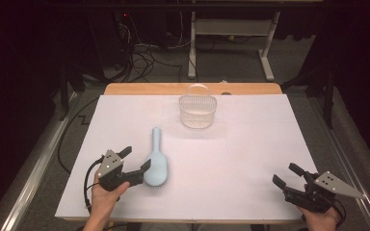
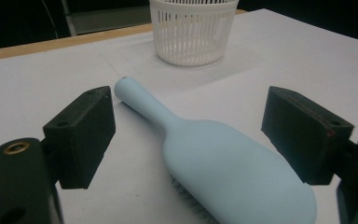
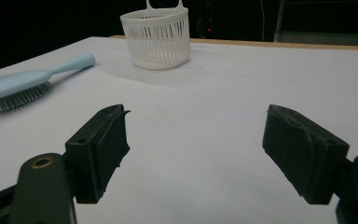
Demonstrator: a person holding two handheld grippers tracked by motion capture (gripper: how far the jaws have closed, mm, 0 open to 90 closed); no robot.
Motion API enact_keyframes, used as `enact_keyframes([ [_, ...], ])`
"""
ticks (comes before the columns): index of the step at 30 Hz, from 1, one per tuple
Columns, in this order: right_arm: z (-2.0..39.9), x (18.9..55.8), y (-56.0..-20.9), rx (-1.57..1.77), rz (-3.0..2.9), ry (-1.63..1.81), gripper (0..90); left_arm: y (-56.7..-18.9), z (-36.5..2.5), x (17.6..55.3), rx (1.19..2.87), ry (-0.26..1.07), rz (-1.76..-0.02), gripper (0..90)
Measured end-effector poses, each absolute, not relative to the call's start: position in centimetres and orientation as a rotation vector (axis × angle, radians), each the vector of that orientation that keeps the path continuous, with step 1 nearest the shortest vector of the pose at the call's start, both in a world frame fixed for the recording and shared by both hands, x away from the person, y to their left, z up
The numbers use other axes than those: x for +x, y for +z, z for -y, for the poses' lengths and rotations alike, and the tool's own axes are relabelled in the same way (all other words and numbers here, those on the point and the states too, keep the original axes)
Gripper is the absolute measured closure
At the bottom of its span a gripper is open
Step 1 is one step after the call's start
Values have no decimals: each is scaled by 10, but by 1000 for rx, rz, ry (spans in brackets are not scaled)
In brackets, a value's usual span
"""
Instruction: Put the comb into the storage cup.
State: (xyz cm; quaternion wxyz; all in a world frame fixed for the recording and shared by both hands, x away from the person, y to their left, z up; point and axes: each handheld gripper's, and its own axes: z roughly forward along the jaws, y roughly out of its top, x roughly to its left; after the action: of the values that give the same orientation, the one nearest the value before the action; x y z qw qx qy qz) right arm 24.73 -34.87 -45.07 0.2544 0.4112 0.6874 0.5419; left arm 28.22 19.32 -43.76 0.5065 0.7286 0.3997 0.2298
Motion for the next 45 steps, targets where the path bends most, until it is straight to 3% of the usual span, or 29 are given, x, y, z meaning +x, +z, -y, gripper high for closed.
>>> enact_keyframes([
  [22, 349, 247, -451, 1113, -1868, 1476, 226, -431, -164, 297, 1799, 525, -908, 204],
  [35, 349, 247, -451, 1112, -1869, 1479, 226, -427, -151, 309, 1835, 500, -906, 283],
  [45, 349, 247, -450, 1115, -1870, 1482, 226, -422, -144, 323, 1861, 488, -933, 290],
])
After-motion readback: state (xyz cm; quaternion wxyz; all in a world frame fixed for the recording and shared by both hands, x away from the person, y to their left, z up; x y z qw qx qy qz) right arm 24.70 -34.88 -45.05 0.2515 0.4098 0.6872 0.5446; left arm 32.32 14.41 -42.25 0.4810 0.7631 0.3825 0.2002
